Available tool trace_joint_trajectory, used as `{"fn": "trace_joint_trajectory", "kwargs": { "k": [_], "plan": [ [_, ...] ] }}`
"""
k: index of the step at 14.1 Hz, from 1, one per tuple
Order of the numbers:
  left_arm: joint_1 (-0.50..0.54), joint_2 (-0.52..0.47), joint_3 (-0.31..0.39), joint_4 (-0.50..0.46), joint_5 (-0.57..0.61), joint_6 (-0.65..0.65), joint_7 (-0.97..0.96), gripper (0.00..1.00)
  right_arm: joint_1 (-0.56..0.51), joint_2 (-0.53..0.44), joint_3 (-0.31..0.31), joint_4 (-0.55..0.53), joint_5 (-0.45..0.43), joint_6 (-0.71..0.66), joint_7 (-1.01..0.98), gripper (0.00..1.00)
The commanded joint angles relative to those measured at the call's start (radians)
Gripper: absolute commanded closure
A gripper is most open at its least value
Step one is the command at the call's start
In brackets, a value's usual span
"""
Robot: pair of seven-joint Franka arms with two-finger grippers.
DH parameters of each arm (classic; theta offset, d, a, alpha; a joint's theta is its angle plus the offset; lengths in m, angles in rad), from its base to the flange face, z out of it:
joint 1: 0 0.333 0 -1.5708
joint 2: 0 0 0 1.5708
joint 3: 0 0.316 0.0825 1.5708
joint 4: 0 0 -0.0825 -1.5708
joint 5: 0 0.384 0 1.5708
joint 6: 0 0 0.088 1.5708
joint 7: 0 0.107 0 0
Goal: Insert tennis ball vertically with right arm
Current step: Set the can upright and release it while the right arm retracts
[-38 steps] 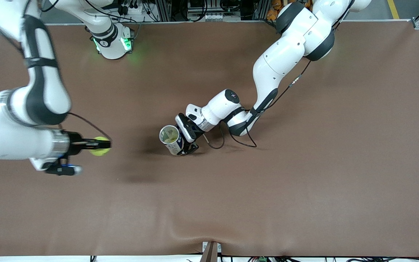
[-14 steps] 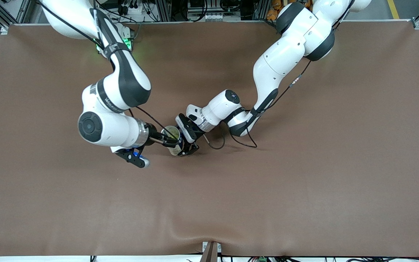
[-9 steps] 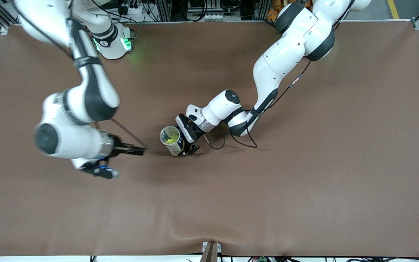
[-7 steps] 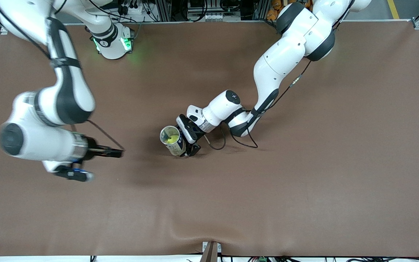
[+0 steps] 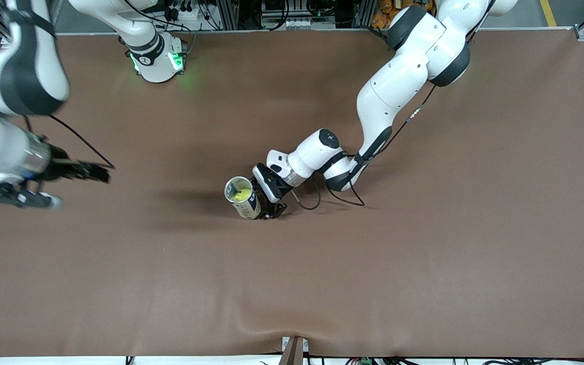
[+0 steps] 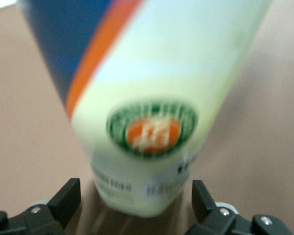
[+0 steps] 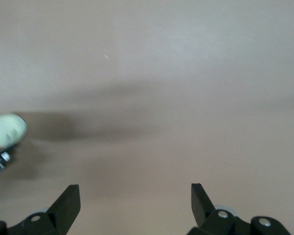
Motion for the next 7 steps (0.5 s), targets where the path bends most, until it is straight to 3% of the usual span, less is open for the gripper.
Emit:
{"fn": "trace_joint_trajectory", "kwargs": {
  "k": [1,4,7],
  "plan": [
    [0.037,-0.077,-0.001,-0.119,0.001,0.005,-0.009,0.00,-0.113,-0.114,0.023,-0.055,-0.021,-0.067,-0.127,0.00],
    [0.072,-0.186,-0.002,-0.227,-0.007,-0.067,-0.044,0.00,-0.154,-0.143,0.024,-0.035,-0.019,-0.115,-0.125,0.00],
    [0.128,-0.278,-0.002,-0.264,-0.004,-0.215,-0.044,0.00,-0.159,-0.136,0.018,0.035,-0.013,-0.139,-0.121,0.00]
  ]
}}
